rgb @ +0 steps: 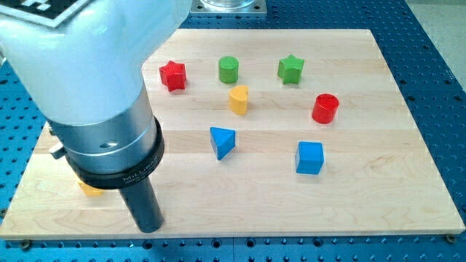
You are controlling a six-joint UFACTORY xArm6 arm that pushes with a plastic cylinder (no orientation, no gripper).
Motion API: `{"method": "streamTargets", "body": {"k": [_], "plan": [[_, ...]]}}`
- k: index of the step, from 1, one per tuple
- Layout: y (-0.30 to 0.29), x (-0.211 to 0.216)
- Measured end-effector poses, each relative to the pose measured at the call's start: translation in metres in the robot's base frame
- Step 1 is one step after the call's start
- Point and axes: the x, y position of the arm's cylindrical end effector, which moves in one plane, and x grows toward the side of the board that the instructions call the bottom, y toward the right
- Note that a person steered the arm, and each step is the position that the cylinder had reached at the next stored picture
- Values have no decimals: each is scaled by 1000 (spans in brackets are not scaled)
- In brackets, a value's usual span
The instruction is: Move your arm to the bottom left of the blue cube
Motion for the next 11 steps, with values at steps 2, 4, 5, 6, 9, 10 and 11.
{"method": "streamTargets", "body": {"k": [2,4,5,6,9,10,11], "plan": [[41,-61],[86,-50],[86,-50],[94,-50],[146,-37],[150,-34],[152,-34]]}}
